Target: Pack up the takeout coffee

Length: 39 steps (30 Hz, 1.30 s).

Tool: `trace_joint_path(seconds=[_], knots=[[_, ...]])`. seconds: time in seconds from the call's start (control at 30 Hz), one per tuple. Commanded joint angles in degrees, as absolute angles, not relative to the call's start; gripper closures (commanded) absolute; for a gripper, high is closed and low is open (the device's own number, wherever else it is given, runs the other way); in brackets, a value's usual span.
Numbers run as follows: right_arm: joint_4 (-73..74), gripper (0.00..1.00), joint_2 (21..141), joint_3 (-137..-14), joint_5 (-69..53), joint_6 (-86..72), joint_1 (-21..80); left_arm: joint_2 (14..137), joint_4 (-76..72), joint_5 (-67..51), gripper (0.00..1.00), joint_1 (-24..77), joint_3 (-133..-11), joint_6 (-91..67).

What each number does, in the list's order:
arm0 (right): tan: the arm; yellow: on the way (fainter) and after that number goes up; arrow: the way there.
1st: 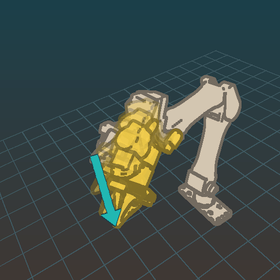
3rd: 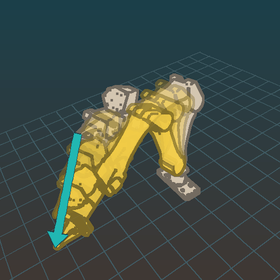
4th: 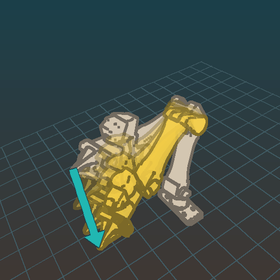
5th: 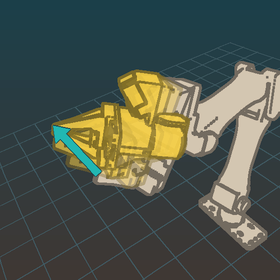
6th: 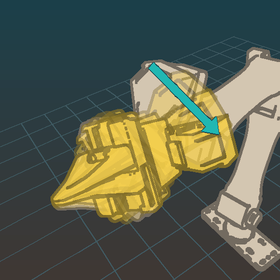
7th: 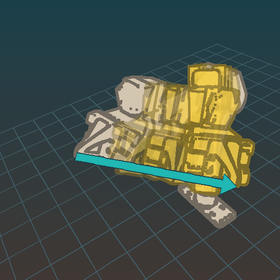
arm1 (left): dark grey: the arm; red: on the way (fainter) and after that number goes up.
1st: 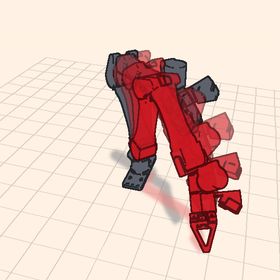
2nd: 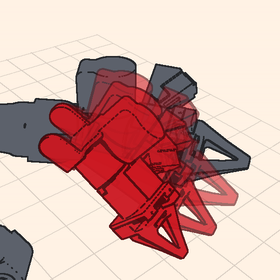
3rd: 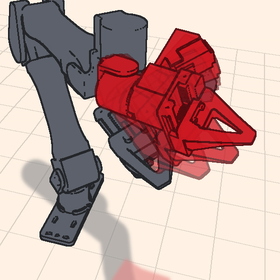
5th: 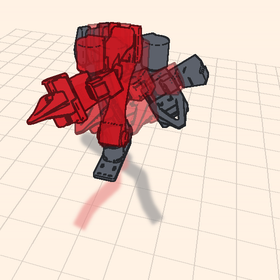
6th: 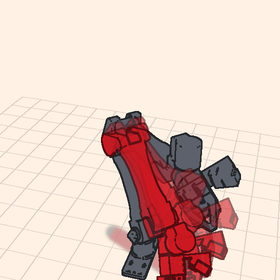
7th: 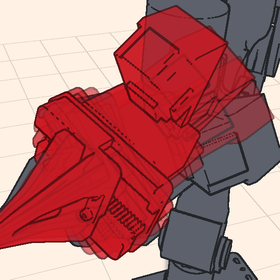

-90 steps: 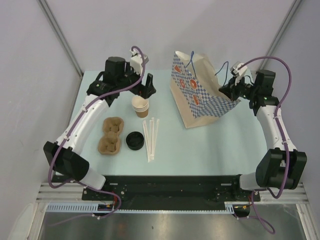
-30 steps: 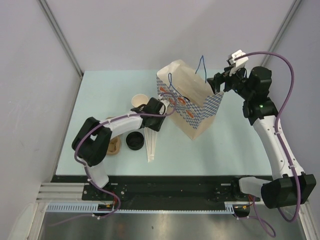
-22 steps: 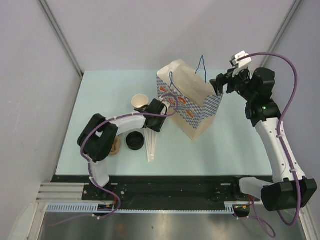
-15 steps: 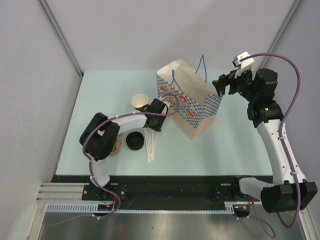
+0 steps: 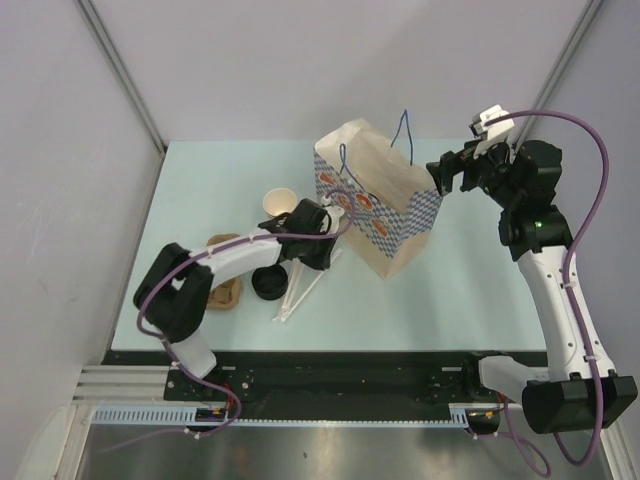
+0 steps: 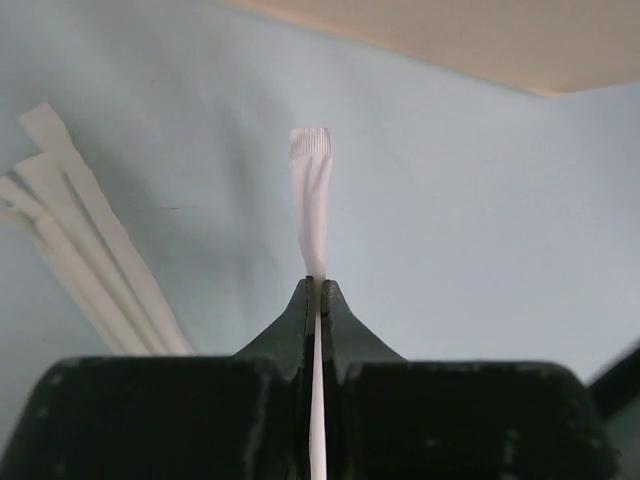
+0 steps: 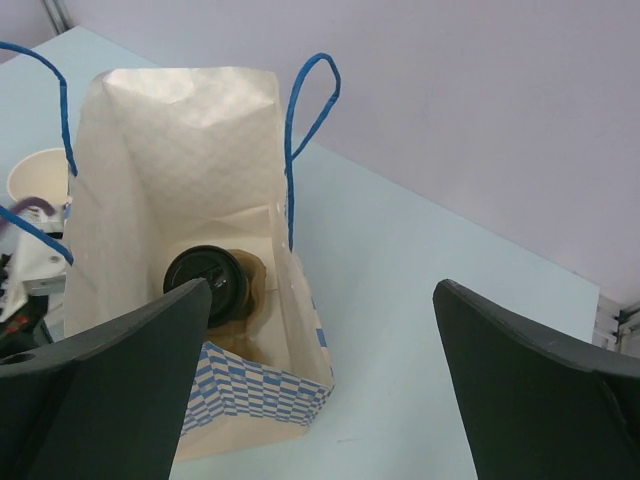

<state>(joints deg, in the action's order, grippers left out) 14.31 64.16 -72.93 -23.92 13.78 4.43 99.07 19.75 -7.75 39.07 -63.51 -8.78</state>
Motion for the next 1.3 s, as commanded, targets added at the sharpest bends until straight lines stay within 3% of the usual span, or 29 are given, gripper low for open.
trace_joint_path(seconds=[0.0,0.27,0.5,0.83,1.27], knots=[[11.87,0.0,62.32,-75.41,-25.31,12.66,5.01,88.69,15.03,-16.78,1.0,40.96,-62.23,-10.54],[9.32,0.0,58.99,-75.41,-30.66,7.31,5.19,74.72,11.79,-24.87,1.0,42.36,-60.91,-9.49],[2.21,0.0,54.24,-75.94,-36.82,-7.52,5.19,61.79,8.35,-24.79,1.0,43.94,-66.43,-5.1],[-11.95,0.07,57.03,-79.8,-41.83,-29.25,6.85,69.07,2.47,-14.86,1.0,47.81,-83.49,-3.43],[-14.41,0.31,60.29,-83.41,-42.45,-25.14,16.34,75.76,1.14,-7.74,1.0,53.87,-96.23,-0.53]])
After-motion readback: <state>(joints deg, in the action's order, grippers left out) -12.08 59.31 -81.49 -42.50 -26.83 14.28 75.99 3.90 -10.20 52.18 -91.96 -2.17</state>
